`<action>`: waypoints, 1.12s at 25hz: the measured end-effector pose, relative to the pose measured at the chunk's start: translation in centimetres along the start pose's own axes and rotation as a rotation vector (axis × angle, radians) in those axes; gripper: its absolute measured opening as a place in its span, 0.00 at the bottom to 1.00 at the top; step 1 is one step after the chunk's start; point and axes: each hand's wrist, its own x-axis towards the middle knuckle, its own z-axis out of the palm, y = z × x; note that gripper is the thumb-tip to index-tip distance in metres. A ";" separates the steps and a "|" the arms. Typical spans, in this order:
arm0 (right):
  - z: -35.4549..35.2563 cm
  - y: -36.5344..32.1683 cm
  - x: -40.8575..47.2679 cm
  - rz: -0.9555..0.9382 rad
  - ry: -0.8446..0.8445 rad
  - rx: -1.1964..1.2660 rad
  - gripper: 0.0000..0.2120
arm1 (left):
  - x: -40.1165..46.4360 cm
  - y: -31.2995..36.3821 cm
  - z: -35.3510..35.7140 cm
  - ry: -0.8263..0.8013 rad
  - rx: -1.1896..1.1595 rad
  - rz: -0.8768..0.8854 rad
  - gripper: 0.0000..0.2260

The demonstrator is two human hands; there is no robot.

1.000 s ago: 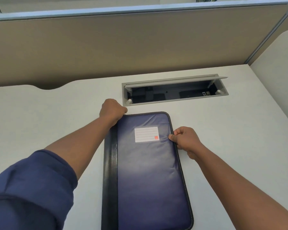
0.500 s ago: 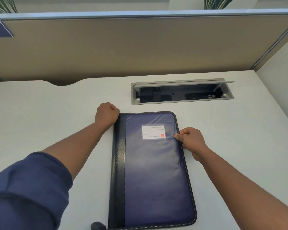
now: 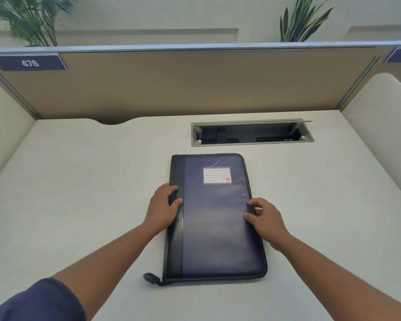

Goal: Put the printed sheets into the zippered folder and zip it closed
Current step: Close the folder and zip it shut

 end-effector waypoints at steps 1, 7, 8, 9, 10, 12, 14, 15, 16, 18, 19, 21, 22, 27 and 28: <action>0.0 0.3 -1.0 -0.013 -0.006 -0.045 0.18 | -1.3 -0.2 0.0 -0.023 0.034 0.006 0.21; -0.4 2.4 -6.1 -0.171 -0.061 -0.267 0.31 | -8.8 -1.9 0.4 -0.160 0.092 0.091 0.30; -0.5 2.9 -6.9 -0.186 -0.106 -0.283 0.36 | -9.9 -2.4 0.5 -0.206 0.098 0.101 0.36; -0.6 3.6 -7.6 -0.208 -0.166 -0.304 0.42 | -10.9 -3.0 0.5 -0.264 0.105 0.110 0.41; -0.6 4.4 -8.3 -0.234 -0.233 -0.334 0.49 | -11.7 -3.4 0.5 -0.321 0.122 0.127 0.47; -0.1 5.6 -9.1 -0.276 -0.310 -0.437 0.58 | -12.9 -4.1 0.2 -0.406 0.192 0.181 0.51; 0.4 5.9 -9.1 -0.301 -0.307 -0.517 0.59 | -13.3 -4.3 -0.4 -0.425 0.241 0.218 0.49; 0.6 5.7 -8.8 -0.298 -0.298 -0.529 0.57 | -13.1 -4.2 -0.6 -0.417 0.248 0.216 0.47; 0.8 5.3 -8.6 -0.289 -0.291 -0.524 0.56 | -12.9 -4.0 -0.9 -0.407 0.249 0.208 0.46; 1.2 4.6 -8.1 -0.274 -0.285 -0.509 0.55 | -12.4 -3.8 -1.3 -0.400 0.245 0.184 0.45; 1.5 4.3 -7.9 -0.274 -0.284 -0.506 0.55 | -12.1 -3.7 -1.5 -0.398 0.243 0.176 0.45; 1.9 3.9 -7.3 -0.272 -0.284 -0.508 0.55 | -11.5 -3.7 -1.8 -0.396 0.235 0.161 0.45; 2.0 3.7 -7.0 -0.274 -0.286 -0.506 0.55 | -11.3 -3.9 -2.0 -0.399 0.229 0.160 0.45; 2.5 3.1 -6.2 -0.274 -0.277 -0.499 0.55 | -10.5 -3.9 -2.3 -0.379 0.198 0.142 0.45; 2.5 3.1 -6.1 -0.274 -0.276 -0.498 0.55 | -10.4 -4.0 -2.2 -0.374 0.193 0.145 0.45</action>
